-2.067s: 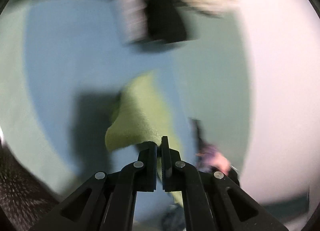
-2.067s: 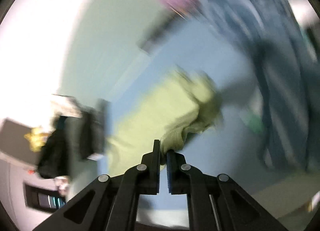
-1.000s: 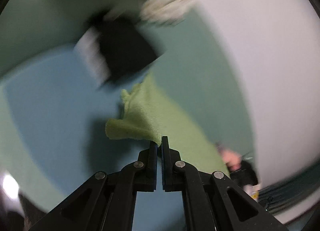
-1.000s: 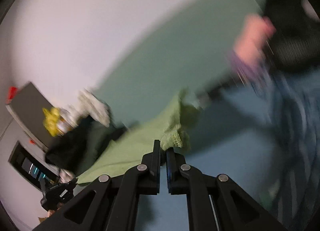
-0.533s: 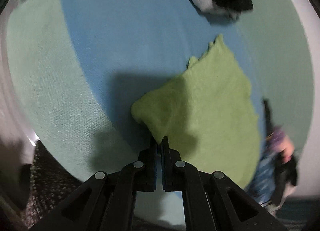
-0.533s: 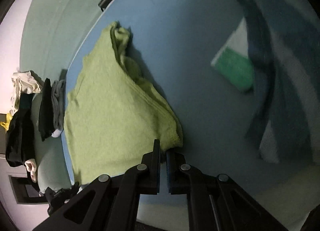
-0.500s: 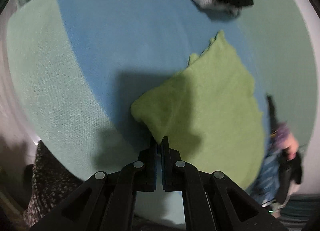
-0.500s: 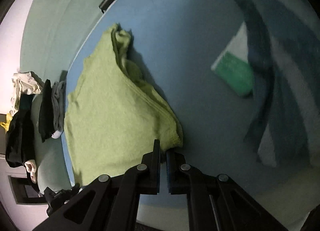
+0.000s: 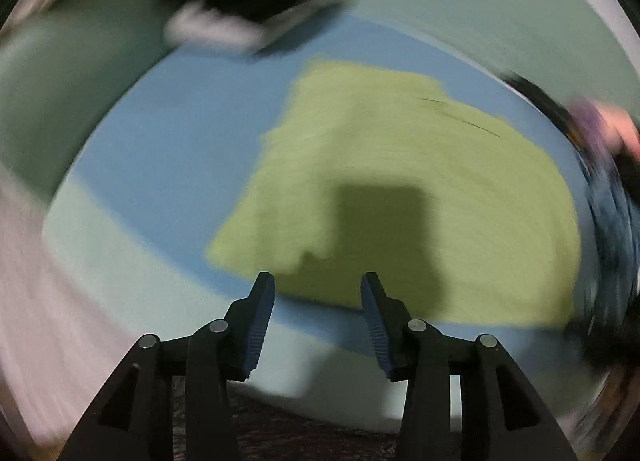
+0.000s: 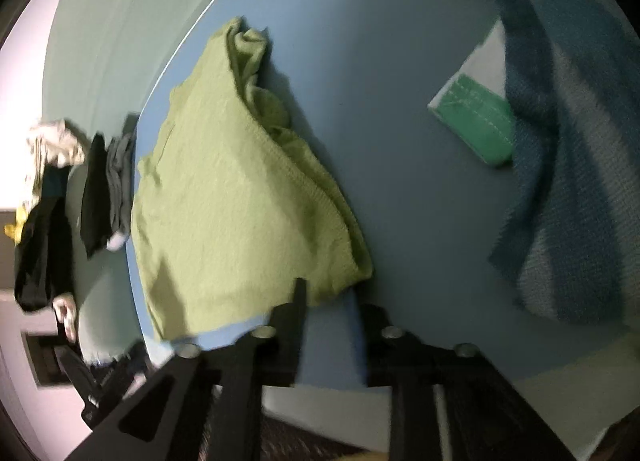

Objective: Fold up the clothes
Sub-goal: 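Lay the folded shirt down and open both grippers, then grasp the green shirt edge with the right gripper while the left gripper grasps beside it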

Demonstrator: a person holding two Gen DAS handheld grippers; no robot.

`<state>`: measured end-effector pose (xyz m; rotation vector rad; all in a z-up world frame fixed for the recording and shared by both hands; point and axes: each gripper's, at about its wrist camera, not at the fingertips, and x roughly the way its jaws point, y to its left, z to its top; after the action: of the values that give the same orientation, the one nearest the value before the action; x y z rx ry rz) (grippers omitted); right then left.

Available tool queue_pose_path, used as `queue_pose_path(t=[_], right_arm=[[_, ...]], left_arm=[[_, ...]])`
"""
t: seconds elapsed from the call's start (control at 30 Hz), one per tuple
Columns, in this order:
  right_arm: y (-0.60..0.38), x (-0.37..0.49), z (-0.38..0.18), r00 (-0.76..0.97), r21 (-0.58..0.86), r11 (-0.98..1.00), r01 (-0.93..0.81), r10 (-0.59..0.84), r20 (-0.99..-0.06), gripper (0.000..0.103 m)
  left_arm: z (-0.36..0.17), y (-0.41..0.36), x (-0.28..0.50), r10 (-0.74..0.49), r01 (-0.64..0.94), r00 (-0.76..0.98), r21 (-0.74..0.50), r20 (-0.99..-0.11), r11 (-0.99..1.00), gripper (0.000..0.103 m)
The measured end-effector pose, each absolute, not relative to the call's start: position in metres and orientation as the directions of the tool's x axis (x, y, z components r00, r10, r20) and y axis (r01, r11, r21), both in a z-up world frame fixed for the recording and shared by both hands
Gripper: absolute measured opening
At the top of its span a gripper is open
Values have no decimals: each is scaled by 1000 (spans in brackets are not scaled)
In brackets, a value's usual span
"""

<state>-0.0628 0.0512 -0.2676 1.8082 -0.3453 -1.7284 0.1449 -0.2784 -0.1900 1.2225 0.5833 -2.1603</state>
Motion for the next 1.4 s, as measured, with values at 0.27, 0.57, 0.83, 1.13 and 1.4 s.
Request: queue_pose_path(t=[0.27, 0.57, 0.83, 1.13, 1.4], right_arm=[[31, -113, -203, -66, 487, -773, 408, -556, -828, 50], [-52, -184, -196, -2, 364, -750, 552, -438, -899, 66], [-92, -204, -218, 35, 302, -739, 602, -354, -935, 67], [-111, -205, -238, 69, 303, -754, 583, -326, -943, 68], [-111, -208, -234, 95, 379, -751, 541, -393, -915, 11]], left_arm=[[-214, -100, 28, -367, 25, -470, 403, -803, -915, 46], [-244, 19, -21, -343, -213, -564, 534, -751, -819, 46], [-248, 36, -33, -410, -136, -607, 598, -680, -790, 46], [-248, 43, -47, -406, -128, -606, 588, -684, -799, 9], [-204, 16, -15, -352, 37, -632, 426, -691, -904, 6]])
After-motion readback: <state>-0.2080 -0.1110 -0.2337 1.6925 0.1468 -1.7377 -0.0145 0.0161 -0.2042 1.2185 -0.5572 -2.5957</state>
